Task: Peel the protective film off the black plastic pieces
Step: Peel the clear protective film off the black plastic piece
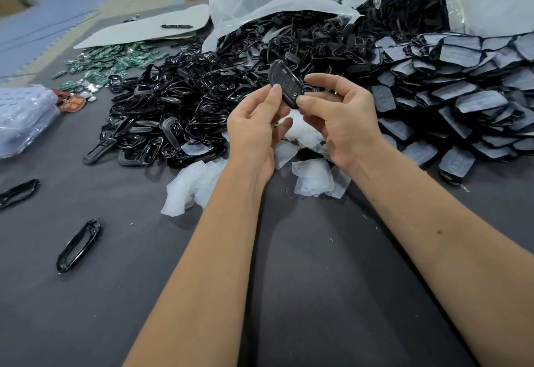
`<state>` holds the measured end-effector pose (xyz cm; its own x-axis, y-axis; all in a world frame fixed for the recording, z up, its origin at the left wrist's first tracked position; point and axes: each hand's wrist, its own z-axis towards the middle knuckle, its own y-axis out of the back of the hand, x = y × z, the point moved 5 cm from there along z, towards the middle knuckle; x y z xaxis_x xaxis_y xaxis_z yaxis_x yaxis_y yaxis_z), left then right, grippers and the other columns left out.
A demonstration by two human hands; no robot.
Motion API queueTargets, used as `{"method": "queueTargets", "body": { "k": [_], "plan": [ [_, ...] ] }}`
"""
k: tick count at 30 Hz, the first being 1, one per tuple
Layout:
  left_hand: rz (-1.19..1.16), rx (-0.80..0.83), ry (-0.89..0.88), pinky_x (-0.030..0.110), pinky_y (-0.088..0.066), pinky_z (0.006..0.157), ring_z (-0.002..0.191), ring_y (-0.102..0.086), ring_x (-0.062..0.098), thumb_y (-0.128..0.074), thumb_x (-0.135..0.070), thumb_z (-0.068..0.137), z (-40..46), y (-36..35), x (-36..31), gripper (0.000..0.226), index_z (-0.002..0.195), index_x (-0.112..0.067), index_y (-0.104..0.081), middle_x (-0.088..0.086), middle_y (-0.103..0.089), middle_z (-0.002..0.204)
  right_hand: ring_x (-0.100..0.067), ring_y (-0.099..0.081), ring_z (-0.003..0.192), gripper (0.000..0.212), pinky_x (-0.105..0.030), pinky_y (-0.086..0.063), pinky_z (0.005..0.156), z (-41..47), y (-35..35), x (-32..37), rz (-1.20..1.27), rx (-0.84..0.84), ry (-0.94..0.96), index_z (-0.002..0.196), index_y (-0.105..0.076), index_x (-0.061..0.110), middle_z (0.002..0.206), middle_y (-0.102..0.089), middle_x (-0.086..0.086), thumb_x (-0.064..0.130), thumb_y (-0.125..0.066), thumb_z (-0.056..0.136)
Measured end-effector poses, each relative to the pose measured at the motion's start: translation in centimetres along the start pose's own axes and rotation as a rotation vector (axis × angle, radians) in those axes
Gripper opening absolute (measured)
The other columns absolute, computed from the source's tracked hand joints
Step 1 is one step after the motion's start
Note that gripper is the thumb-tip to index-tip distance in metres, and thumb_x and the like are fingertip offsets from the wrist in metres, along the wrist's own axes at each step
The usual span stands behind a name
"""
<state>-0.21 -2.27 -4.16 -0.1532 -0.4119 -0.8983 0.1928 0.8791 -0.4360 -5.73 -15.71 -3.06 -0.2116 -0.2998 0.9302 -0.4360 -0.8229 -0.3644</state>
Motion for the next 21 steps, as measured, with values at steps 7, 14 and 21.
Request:
{"method": "queueTargets", "body": {
  "k": [7, 14, 21],
  "plan": [
    [-0.005, 0.055, 0.09, 0.023, -0.057, 0.062, 0.068, -0.068, 0.008, -0.062, -0.012, 0.104, -0.11, -0.25, -0.08, 0.011, 0.101, -0.009, -0.071, 0.001, -0.075, 0.082, -0.013, -0.064, 0.08, 0.036, -0.029, -0.054, 0.087, -0.05, -0.47, 0.05, -0.056, 0.157, 0.053, 0.121, -0.067, 0.006, 0.079, -0.063, 0.0, -0.013, -0.067, 0.09],
    [0.023, 0.027, 0.063, 0.022, -0.055, 0.062, 0.068, -0.066, 0.008, -0.057, -0.008, 0.105, 0.01, 0.06, -0.2, 0.017, 0.097, -0.008, -0.072, 0.001, -0.075, 0.08, -0.014, -0.069, 0.085, 0.024, -0.027, -0.057, 0.084, 0.37, -0.33, -0.5, -0.041, 0.166, -0.008, 0.12, -0.07, 0.0, 0.093, -0.073, -0.007, 0.0, -0.069, 0.096],
    [0.095, 0.122, 0.014, 0.021, -0.054, 0.067, 0.07, -0.064, 0.005, -0.054, -0.008, 0.107, -0.15, -0.71, -0.01, 0.017, 0.104, -0.006, -0.07, -0.001, -0.074, 0.083, -0.021, -0.076, 0.09, 0.024, -0.03, -0.06, 0.084, 0.43, 0.33, 0.14, -0.002, 0.16, 0.017, 0.111, -0.074, 0.002, 0.091, -0.078, -0.009, -0.01, -0.07, 0.09]
  ]
}}
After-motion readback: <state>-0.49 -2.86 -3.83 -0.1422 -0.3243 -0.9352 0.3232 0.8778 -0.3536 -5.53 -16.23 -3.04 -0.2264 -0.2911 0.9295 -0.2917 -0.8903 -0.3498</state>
